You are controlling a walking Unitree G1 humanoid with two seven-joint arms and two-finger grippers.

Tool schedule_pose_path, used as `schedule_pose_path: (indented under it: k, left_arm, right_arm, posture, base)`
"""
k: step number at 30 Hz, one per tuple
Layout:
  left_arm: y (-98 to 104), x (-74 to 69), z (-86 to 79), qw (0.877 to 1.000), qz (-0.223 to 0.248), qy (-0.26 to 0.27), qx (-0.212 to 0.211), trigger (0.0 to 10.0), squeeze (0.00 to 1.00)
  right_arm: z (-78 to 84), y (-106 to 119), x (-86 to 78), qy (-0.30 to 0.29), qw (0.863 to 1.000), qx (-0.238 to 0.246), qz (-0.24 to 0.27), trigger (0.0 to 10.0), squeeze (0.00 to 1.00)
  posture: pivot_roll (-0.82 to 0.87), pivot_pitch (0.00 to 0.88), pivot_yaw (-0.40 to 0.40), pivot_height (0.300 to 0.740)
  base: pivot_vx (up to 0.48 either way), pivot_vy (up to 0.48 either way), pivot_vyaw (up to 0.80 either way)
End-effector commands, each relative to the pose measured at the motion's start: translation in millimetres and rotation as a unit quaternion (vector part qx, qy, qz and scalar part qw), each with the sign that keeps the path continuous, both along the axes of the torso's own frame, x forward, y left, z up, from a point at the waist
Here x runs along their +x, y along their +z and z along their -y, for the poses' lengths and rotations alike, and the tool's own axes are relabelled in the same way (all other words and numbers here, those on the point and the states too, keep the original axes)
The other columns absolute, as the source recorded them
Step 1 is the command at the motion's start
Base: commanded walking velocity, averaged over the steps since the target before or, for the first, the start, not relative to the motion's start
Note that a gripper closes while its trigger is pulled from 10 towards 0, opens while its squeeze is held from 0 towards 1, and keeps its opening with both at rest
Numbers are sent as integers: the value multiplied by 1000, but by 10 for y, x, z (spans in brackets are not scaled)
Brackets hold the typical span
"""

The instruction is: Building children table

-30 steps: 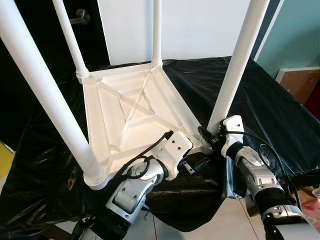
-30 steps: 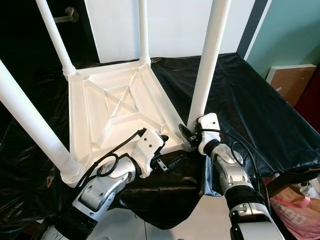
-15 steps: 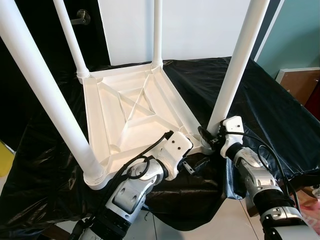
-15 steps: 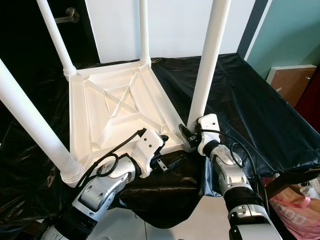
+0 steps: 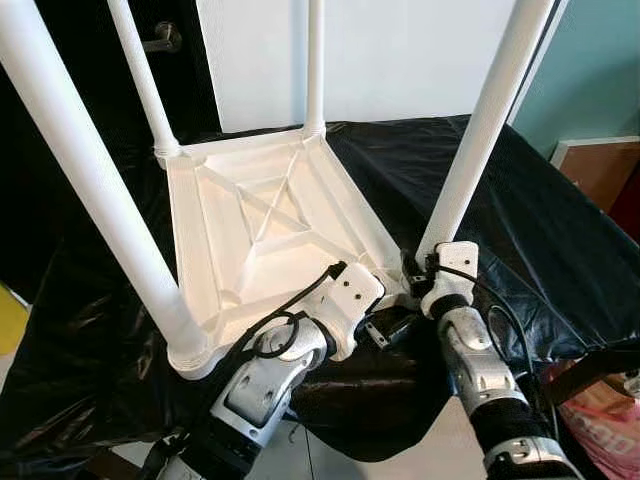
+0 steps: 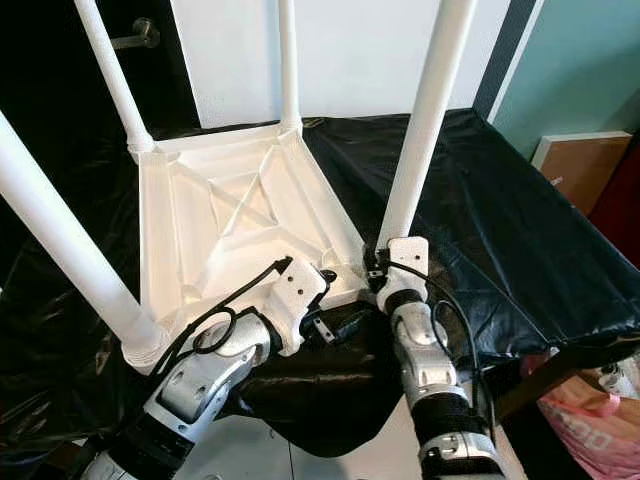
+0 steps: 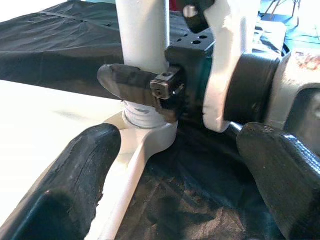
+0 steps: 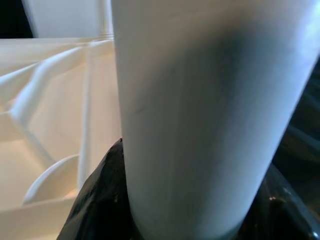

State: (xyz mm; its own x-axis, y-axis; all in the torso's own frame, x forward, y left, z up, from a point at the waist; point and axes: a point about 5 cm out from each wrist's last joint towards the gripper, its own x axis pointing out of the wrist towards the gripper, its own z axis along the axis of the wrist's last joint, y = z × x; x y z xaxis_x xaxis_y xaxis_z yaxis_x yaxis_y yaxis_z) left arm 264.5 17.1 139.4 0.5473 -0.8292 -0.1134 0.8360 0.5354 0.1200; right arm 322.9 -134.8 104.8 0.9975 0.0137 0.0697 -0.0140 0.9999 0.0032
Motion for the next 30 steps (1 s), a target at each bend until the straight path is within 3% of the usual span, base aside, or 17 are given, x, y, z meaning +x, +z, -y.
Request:
schedule_pose_path:
  k: [1, 15, 16, 17, 18, 23, 25, 29, 30]
  left_arm:
    - [-11, -38, 48, 1000, 0, -27, 6, 10000, 0]
    - [-5, -34, 36, 1000, 1, -24, 6, 10000, 0]
    - [-2, -30, 33, 1000, 1, -23, 6, 10000, 0]
    - [-2, -30, 33, 1000, 1, -23, 6, 10000, 0]
    - [-2, -25, 21, 1000, 1, -19, 6, 10000, 0]
    - [-1, -24, 18, 1000, 2, -17, 6, 10000, 0]
    - [1, -18, 16, 1000, 2, -16, 6, 10000, 0]
    - [3, -12, 13, 1000, 3, -15, 7, 10000, 0]
    - [6, -8, 12, 1000, 4, -16, 8, 10000, 0]
  right_arm:
    - [-63, -205, -67, 1, 999, -1, -50, 10000, 0]
    - [-115, -133, -74, 6, 999, -5, -35, 10000, 0]
    - [-126, -124, -76, 8, 999, -6, -32, 10000, 149]
    - [-126, -124, -76, 8, 999, -6, -32, 10000, 149]
    - [-78, -77, -81, 18, 1000, -4, -17, 10000, 1000]
    - [0, -35, -91, 31, 999, -8, -3, 10000, 1000]
    - [119, -22, -123, 72, 997, -14, 3, 10000, 1000]
    - [197, -31, -140, 104, 994, -20, 0, 10000, 1000]
    - [247, -26, -146, 122, 992, -29, 0, 10000, 0]
  posture:
    - [-148, 14, -40, 740]
    - [-132, 21, -41, 740]
    - [-127, 25, -45, 740]
    - [-127, 25, -45, 740]
    - [-123, 27, -49, 740]
    - [-123, 28, -49, 740]
    - [-124, 27, -49, 740]
    - [-127, 26, -45, 740]
    - [-127, 26, -44, 740]
  base:
    - [0, 0, 0]
    - [0, 0, 0]
    - [0, 0, 0]
    - [0, 0, 0]
    - [0, 0, 0]
    - [0, 0, 0]
    - [0, 0, 0]
    - [0, 0, 0]
    - [0, 0, 0]
